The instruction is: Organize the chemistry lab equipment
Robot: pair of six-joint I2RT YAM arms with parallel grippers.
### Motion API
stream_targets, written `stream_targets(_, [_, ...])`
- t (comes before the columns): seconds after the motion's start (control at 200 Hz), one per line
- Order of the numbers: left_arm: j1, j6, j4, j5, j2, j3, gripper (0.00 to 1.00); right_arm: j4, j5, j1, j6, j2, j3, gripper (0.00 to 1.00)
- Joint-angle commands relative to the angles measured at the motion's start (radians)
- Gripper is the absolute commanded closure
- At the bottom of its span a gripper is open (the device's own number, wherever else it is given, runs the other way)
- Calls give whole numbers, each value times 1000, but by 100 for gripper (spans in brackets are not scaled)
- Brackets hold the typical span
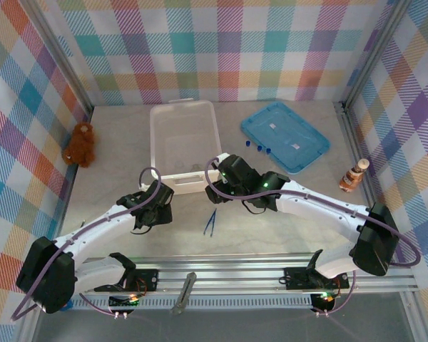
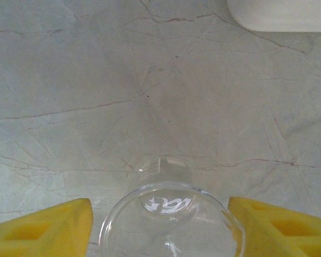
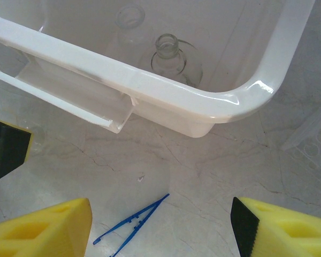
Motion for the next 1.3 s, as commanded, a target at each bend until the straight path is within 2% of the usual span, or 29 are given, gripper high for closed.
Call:
stream_targets(0.0, [13, 21, 14, 11, 8, -2, 36, 12, 8, 8, 11, 5, 12, 29])
stream_targets(0.22, [13, 26, 11, 10, 8, 7, 40, 12, 11, 8, 11, 5, 10, 29])
stream_targets(0.53, [13, 28, -22, 13, -32, 16, 50, 17, 8, 9, 9, 7, 10, 29])
stream_targets(0.835, [9, 1, -99, 15, -126, 41, 54, 16, 9, 9, -2, 0, 18, 29])
stream_targets(1.04, [-48, -28, -175, -13, -168, 101, 55, 18, 9, 7, -8, -3, 19, 29])
stream_targets(1.295, [-181, -61, -275, -62, -148, 232, 55, 21, 14, 8, -8, -20, 17, 28])
